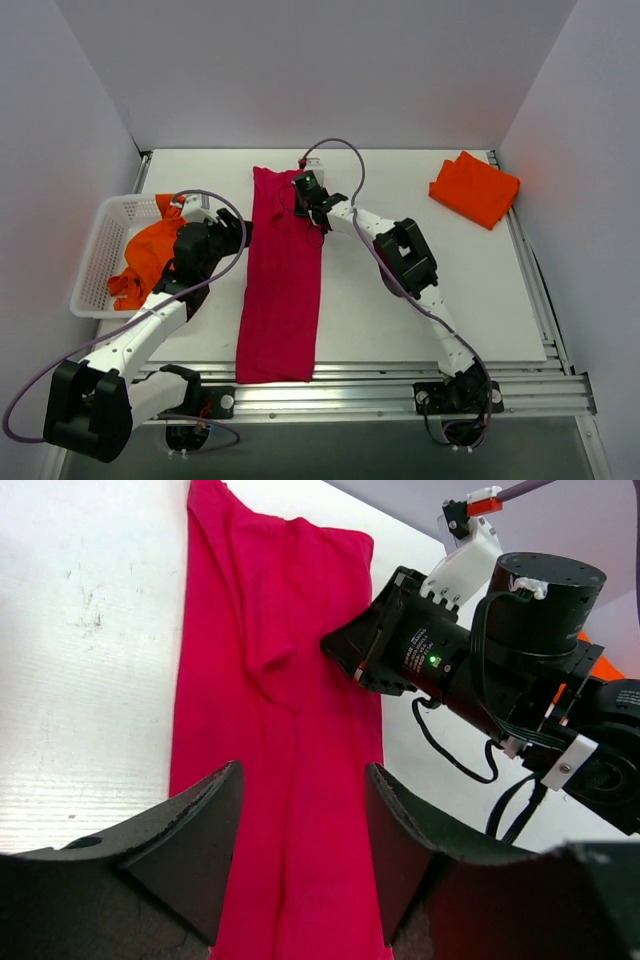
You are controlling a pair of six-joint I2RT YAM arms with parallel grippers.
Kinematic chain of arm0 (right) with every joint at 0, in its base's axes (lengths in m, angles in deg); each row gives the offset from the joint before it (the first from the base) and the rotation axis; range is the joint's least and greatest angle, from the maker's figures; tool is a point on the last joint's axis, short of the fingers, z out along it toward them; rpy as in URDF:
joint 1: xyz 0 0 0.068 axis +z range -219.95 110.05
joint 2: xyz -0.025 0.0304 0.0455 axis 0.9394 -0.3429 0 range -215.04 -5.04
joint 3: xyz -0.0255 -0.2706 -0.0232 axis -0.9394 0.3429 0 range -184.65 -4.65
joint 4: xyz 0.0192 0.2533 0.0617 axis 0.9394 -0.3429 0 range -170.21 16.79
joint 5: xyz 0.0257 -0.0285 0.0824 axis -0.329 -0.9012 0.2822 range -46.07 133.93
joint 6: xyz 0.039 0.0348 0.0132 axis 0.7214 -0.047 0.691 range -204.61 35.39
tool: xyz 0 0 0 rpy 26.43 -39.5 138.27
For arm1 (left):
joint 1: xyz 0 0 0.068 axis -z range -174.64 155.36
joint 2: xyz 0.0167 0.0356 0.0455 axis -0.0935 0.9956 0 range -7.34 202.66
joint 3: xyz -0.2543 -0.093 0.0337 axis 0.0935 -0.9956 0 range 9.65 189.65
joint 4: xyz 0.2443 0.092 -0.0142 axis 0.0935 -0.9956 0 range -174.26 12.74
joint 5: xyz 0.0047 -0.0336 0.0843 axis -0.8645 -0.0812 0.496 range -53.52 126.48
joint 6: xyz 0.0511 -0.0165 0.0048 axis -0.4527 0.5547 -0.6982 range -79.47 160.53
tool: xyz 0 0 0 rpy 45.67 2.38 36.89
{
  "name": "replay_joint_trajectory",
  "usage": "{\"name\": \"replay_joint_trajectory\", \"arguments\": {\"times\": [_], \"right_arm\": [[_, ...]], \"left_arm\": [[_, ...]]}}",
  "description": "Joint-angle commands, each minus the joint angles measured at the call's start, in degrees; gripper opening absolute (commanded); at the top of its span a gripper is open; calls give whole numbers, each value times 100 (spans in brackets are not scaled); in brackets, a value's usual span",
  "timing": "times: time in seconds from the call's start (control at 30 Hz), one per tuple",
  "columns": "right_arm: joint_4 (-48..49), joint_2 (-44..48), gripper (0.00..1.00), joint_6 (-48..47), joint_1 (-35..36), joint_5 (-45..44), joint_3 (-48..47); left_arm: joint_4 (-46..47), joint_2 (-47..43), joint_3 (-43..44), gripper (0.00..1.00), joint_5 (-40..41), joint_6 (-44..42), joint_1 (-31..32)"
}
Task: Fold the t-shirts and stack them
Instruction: Rotate the tshirt 90 degrees, then grab the bottom of the folded rectangular tshirt with both arms
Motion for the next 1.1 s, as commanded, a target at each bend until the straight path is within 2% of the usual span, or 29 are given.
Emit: {"name": "replay_joint_trajectory", "arguments": {"times": [0.0,0.23,0.5,0.63,0.67,0.7,0.73,0.77,0.8,0.9,1.03,1.07], "right_arm": [[-91,-300,0,148,-124,150,-328],[-205,-862,0,473,-687,-43,-829],[-170,-1521,0,377,-1188,431,-1970],[320,-1671,1,272,-1276,781,-2122],[444,-1671,6,236,-1293,827,-2104],[549,-1689,14,210,-1302,1019,-2095],[777,-1680,40,105,-1311,1194,-2078],[883,-1671,52,52,-1311,1275,-2069],[954,-1637,69,-1,-1302,1328,-2069],[1235,-1278,83,-247,-1267,1363,-1885],[1954,-215,86,-572,-1162,1144,-955],[2070,31,86,-659,-1136,1039,-457]], "left_arm": [[462,-102,-107,60,230,103,43],[647,179,-99,57,335,41,52],[981,706,-11,56,309,-29,61],[1078,908,24,55,300,-47,61],[1113,944,24,55,300,-55,61],[1122,970,24,55,309,-64,61],[1148,1031,33,54,309,-64,61],[1175,1058,33,54,318,-64,61],[1184,1102,33,54,309,-64,61],[1236,1155,68,54,309,-73,61],[1237,1077,121,54,361,-161,70],[1210,1024,138,54,396,-178,70]]}}
